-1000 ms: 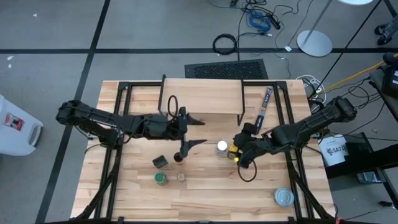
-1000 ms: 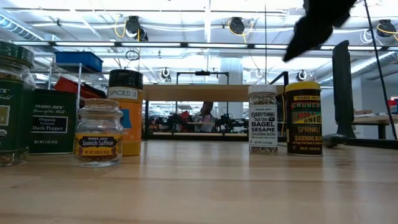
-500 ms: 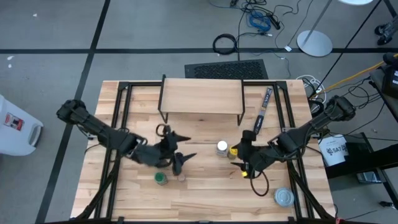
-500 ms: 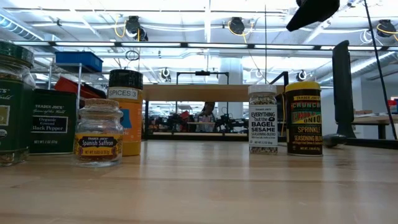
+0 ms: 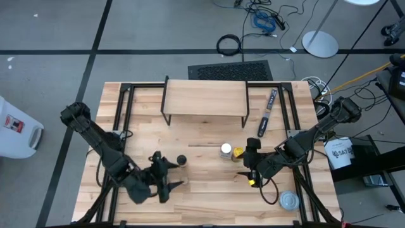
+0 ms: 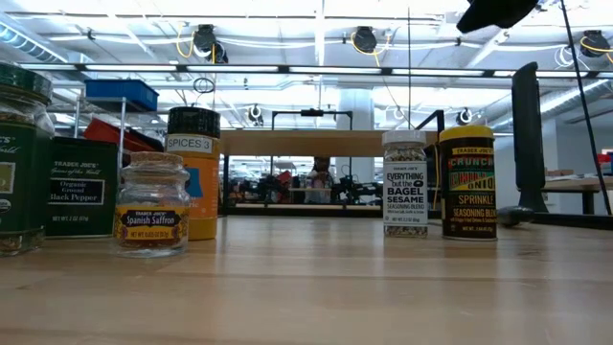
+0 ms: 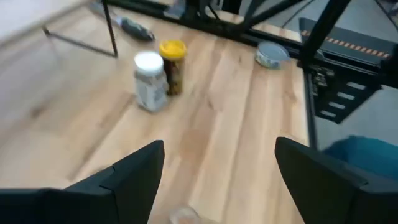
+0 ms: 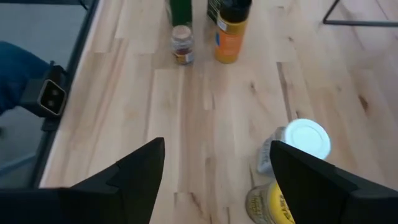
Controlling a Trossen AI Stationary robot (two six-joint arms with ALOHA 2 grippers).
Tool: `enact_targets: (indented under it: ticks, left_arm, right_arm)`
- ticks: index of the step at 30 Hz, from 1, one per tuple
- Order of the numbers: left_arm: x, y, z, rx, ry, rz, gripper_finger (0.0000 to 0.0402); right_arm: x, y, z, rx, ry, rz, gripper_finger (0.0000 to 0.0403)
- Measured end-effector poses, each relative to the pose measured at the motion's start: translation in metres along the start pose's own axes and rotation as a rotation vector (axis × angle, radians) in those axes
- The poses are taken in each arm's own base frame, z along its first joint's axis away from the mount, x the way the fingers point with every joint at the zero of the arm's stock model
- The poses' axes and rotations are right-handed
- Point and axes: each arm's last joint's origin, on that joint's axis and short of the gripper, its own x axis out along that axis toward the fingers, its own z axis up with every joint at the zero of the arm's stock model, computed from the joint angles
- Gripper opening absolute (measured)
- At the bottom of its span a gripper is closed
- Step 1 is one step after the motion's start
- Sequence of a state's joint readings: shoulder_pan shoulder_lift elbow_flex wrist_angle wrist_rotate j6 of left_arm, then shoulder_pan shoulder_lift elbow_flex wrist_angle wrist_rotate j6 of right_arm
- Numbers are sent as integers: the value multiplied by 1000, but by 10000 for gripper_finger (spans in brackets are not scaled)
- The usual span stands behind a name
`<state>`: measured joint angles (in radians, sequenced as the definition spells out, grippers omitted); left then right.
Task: Shelf spices
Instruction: Move the green seasoning bottle between the black seasoning bottles
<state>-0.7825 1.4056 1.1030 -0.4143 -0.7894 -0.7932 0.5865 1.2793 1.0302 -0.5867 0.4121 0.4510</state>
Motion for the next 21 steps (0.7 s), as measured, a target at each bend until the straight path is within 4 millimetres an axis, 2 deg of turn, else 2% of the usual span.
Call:
enact_targets:
  ticks: [5, 12, 18, 21]
  left_arm:
    - [3, -10, -20, -31, -12, 51, 317]
    - [8, -13, -30, -54, 58, 40, 317]
    - [6, -17, -37, 76, 246, -115, 317]
    - [6, -12, -41, 128, 313, -100, 317]
  right_arm:
    - [-1, 3, 4, -16, -44, 24, 279]
    - [-1, 5, 8, 15, -72, 57, 279]
    - [-1, 6, 6, 23, -49, 85, 279]
    - [-1, 6, 6, -8, -52, 85, 279]
